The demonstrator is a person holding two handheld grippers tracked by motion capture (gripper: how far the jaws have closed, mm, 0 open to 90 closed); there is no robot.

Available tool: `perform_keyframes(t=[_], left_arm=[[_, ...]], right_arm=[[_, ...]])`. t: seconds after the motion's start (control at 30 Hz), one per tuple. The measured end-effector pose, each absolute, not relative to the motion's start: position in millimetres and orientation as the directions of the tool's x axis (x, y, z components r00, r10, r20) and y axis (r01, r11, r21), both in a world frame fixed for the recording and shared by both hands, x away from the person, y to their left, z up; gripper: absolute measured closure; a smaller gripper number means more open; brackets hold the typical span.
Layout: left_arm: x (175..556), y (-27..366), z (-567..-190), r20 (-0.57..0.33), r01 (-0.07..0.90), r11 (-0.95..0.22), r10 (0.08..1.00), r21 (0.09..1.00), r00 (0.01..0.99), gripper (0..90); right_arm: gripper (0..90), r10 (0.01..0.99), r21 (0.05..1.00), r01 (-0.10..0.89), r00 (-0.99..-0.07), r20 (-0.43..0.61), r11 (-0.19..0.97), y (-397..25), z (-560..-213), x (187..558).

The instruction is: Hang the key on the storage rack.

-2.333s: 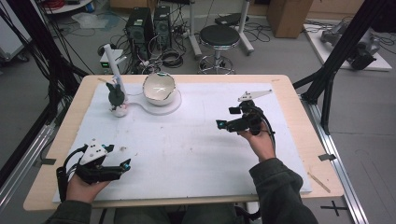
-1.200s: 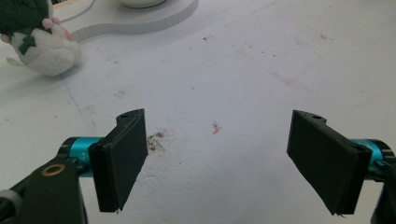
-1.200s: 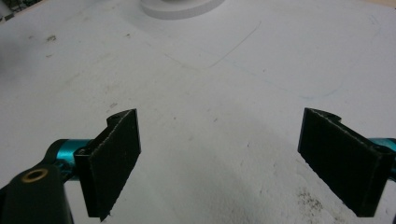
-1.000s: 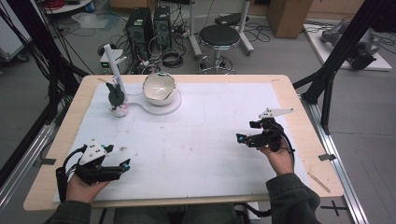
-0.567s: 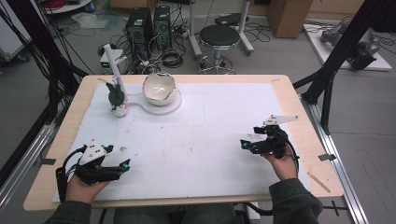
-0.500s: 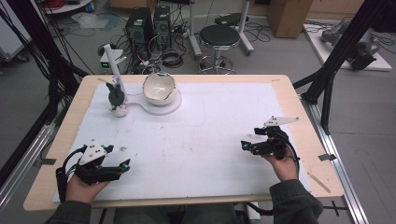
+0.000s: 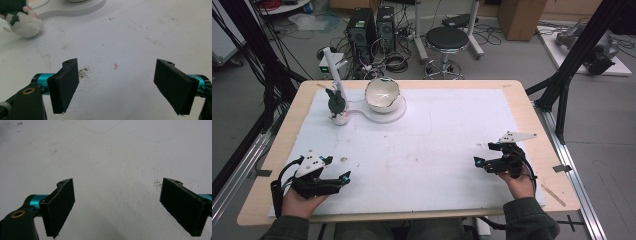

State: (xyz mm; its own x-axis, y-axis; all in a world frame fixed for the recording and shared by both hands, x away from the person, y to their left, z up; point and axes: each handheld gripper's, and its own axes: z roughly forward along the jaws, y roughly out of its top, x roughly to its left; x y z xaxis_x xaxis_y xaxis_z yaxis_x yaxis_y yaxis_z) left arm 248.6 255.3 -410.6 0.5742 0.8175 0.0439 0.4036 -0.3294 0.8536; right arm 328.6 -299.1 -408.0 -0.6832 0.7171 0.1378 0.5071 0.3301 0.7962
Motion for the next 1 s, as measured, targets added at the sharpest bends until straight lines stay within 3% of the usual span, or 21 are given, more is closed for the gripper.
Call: perform_keyframes(t=[1.0], left_arm=[[240, 259, -422, 0.032, 0.412, -0.332, 0.809, 0.849, 0.587, 20.6]], right_arm=[[11.9, 0.727, 0.807, 0.497, -0.675, 0.129, 0.318, -313, -422, 306]])
